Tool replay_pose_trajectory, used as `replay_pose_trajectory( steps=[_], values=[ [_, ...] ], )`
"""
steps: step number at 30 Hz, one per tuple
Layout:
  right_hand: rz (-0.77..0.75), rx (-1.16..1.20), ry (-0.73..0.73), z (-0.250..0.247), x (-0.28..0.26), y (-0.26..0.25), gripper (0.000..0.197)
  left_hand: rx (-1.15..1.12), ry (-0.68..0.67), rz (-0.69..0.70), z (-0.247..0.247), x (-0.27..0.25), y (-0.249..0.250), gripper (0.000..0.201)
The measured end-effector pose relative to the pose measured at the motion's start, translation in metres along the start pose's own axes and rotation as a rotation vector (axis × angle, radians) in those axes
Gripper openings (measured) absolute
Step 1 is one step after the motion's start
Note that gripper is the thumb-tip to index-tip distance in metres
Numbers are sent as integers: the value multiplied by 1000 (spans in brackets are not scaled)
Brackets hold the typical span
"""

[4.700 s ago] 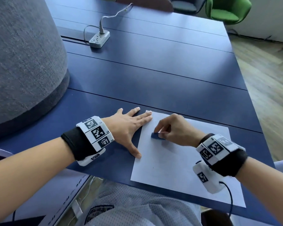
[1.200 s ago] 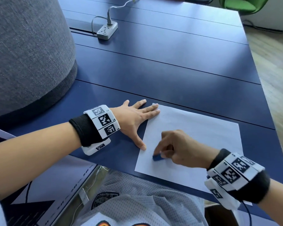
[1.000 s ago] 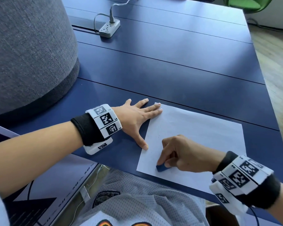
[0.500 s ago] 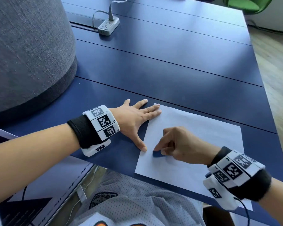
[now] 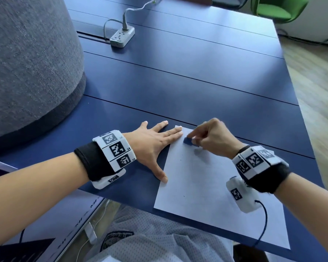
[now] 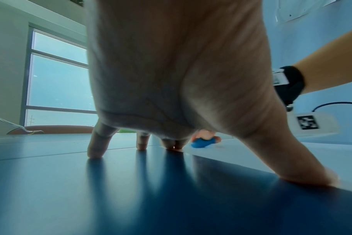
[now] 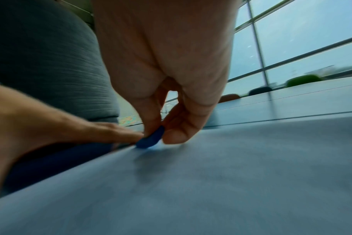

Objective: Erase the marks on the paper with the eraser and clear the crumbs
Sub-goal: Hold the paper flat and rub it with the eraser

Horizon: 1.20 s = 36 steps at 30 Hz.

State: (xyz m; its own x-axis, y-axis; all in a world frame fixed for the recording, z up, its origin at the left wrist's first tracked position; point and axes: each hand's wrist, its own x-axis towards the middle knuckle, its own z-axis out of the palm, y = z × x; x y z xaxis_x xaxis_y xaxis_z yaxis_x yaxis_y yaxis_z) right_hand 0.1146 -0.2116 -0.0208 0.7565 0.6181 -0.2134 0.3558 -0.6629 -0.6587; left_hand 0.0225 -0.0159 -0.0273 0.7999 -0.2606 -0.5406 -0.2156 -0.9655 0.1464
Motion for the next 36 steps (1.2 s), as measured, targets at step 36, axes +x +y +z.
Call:
replay_pose_trajectory(
  steps=[36],
  values=[
    [59,-18,71,-3,-8,7,21,-18,-2,-13,-3,-3,2,142]
  ],
)
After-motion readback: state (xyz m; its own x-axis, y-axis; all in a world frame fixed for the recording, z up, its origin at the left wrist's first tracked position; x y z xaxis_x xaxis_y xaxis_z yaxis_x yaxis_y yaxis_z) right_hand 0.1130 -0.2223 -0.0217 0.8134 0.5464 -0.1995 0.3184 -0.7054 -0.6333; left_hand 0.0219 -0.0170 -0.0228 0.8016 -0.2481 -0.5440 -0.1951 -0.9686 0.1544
